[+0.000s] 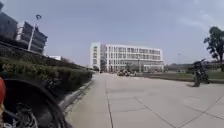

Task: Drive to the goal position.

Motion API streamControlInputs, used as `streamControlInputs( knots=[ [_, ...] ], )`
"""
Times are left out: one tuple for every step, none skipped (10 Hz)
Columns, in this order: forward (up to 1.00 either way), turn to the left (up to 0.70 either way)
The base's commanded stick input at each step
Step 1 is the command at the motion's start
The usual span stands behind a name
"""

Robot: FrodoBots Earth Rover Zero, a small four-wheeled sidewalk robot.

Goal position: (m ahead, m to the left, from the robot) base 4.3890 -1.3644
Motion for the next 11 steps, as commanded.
streamControlInputs(
  knots=[
    [0.70,-0.01],
    [0.70,-0.01],
    [0.70,-0.01],
    [0.70,-0.01],
    [0.70,-0.01],
    [0.70,-0.01],
    [0.70,-0.01],
    [0.70,-0.01],
    [0.70,-0.01],
    [0.70,-0.01],
    [0.70,-0.01]
  ],
)
